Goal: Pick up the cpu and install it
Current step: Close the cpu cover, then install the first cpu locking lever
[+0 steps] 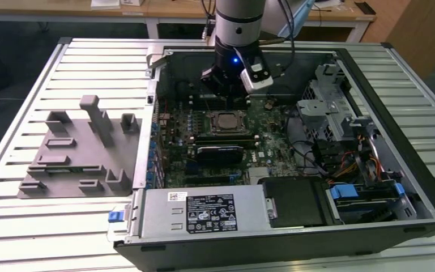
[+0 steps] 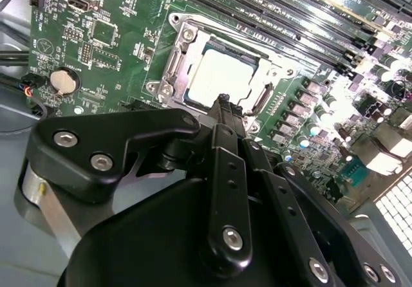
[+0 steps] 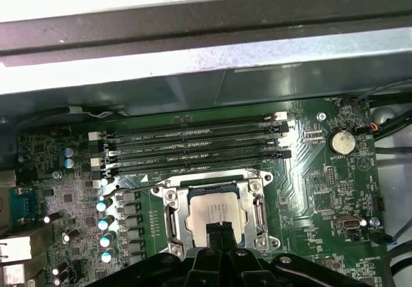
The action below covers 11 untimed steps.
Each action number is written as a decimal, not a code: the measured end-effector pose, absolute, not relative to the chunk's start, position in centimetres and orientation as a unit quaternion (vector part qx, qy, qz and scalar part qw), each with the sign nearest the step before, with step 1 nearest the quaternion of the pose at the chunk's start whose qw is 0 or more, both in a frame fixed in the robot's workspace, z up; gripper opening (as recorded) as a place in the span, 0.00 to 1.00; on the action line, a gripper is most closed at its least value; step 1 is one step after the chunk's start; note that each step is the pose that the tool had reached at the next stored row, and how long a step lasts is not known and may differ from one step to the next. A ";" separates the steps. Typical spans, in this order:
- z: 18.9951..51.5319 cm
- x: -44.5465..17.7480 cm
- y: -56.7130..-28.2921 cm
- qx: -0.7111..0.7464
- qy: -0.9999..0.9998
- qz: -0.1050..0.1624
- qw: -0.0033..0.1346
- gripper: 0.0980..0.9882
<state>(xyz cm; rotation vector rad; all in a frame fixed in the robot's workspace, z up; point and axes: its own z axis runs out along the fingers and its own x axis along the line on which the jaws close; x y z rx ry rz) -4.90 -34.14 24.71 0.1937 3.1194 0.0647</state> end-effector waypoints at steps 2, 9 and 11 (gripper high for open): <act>24.7 -4.9 -34.1 0.062 0.998 0.021 0.008 0.01; 24.9 -4.9 -34.1 0.062 0.998 0.021 0.008 0.01; 24.9 -4.9 -34.1 0.062 0.998 0.021 0.008 0.01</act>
